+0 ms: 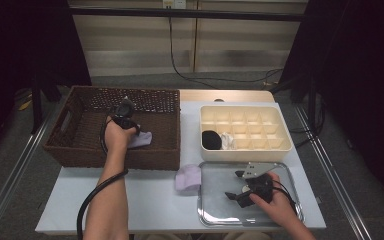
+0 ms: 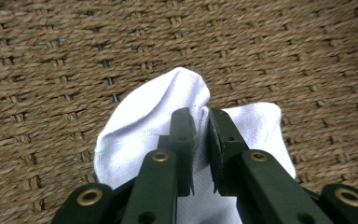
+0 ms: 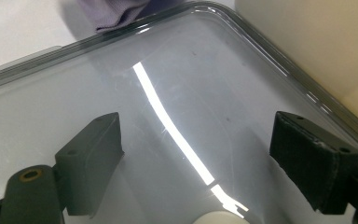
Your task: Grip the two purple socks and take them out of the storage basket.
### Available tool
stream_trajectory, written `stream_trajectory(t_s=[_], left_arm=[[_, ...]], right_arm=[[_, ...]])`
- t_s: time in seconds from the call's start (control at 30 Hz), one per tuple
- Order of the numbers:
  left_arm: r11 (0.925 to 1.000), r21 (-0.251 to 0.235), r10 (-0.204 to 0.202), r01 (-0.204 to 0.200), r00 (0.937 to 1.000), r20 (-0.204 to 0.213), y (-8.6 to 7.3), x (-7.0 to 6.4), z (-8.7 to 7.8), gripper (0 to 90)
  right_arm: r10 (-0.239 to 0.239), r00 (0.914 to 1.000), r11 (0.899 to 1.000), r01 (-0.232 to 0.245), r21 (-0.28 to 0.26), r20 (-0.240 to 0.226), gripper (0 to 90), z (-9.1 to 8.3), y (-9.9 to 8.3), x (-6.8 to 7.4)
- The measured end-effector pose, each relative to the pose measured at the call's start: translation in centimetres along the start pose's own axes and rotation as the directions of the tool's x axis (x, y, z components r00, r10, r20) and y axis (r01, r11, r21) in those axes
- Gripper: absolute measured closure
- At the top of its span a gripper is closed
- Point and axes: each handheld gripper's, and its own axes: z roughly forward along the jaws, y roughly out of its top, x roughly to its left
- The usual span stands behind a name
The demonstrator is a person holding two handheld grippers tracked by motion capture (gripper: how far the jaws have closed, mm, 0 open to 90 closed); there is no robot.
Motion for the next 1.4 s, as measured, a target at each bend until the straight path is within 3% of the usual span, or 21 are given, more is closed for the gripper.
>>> stream_trajectory(t_s=[0.17, 0.53, 0.73, 0.87, 1.0, 1.27, 1.4], left_arm=[[0.9995, -0.031, -0.001, 0.002, 0.9999, 0.015, 0.3, 0.1, -0.9, 81.0], [0.9989, -0.042, 0.02, -0.019, 0.9994, 0.027, 1.3, -0.2, -3.8, 81.0], [0.9987, -0.045, 0.027, -0.024, 0.998, 0.058, 1.9, -1.2, -6.0, 81.0], [0.9975, -0.05, 0.054, -0.051, 0.9963, 0.067, 2.2, -1.7, -7.0, 81.1], [0.9949, -0.049, 0.092, -0.088, 0.9927, 0.078, 2.5, -2.7, -8.2, 81.1], [0.9917, -0.047, 0.124, -0.12, 0.9866, 0.105, 2.5, -3.6, -9.6, 81.1], [0.9885, -0.053, 0.147, -0.141, 0.9805, 0.13, 2.2, -4.2, -10.3, 81.1]], right_arm=[[-0.001, 1.0, 1.0, 0.001, 0.0, -0.001, 16.5, 0.0, 0.0, 0.0], [-0.001, 1.0, 1.0, 0.001, 0.0, -0.001, 16.5, 0.0, 0.0, 0.0], [-0.001, 1.0, 1.0, 0.001, 0.0, -0.001, 16.5, 0.0, 0.0, 0.0], [0.0, 1.0, 1.0, 0.0, 0.0, -0.001, 16.5, 0.0, 0.0, 0.0], [0.0, 1.0, 1.0, 0.0, 0.001, -0.001, 16.5, 0.0, 0.0, 0.0], [0.0, 1.0, 1.0, 0.0, 0.0, 0.0, 16.5, 0.0, 0.0, 0.0], [0.0, 1.0, 1.0, 0.0, 0.0, -0.001, 16.5, 0.0, 0.0, 0.0]])
